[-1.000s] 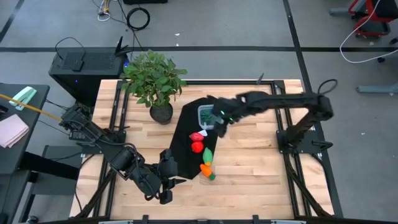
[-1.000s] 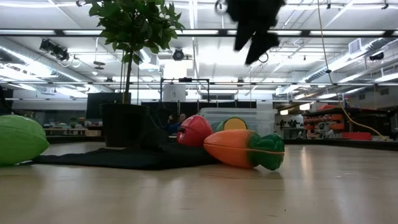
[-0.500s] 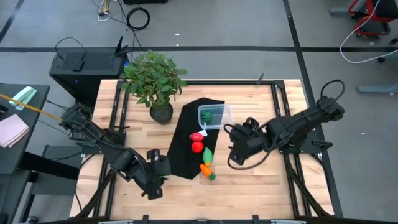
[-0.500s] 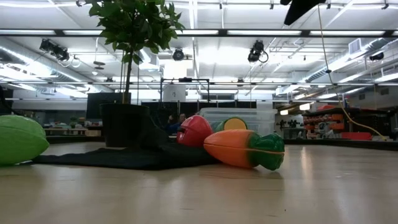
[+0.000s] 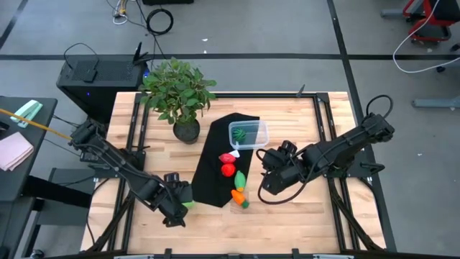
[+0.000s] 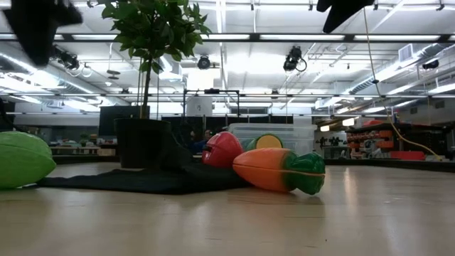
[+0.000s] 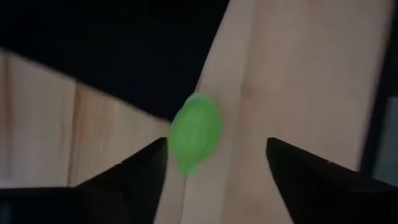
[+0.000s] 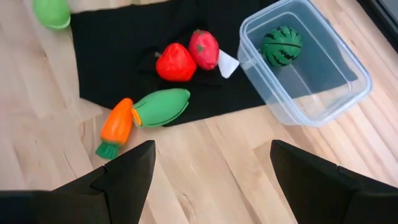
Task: Pick and placing Produce into tupperware
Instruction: Put the cabbage into the transparent bin
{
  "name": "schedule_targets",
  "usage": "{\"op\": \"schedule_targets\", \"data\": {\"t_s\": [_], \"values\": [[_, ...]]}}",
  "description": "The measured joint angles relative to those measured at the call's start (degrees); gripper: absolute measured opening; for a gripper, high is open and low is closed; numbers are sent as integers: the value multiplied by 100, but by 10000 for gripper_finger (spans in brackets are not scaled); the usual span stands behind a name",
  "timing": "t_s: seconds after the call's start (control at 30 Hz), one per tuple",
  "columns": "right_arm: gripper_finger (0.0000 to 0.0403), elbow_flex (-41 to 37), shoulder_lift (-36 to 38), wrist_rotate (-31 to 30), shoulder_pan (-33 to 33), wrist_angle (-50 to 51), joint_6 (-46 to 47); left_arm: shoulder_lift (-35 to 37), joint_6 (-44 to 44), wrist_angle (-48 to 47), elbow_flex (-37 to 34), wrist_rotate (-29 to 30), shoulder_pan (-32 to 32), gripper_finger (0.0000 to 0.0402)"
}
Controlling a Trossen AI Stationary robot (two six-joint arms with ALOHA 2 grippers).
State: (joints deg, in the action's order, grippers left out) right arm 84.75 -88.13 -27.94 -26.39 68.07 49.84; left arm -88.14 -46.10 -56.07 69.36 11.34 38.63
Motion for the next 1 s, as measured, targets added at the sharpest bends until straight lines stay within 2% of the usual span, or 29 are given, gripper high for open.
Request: {"op": "schedule_targets", "data": {"t_s": [0.2, 0.33, 0.43, 0.57, 0.77, 1.0], "values": [[322, 0, -1, -11, 0, -8, -4, 0, -482, 639, -775, -110, -35, 348], [322, 0, -1, -9, -2, -12, 13, 0, -40, 1472, -1216, -114, -33, 366], [323, 0, -1, 36, 0, -46, 30, 0, 320, 1761, -1430, -114, -33, 370], [323, 0, -1, 54, -2, -45, 99, 0, 376, 1760, -1671, -110, -47, 371], [323, 0, -1, 54, 0, -45, 101, 0, 475, 2477, -2080, -110, -59, 371], [323, 0, -1, 54, 20, -45, 101, 0, 631, 2697, -2203, -91, -60, 371]]}}
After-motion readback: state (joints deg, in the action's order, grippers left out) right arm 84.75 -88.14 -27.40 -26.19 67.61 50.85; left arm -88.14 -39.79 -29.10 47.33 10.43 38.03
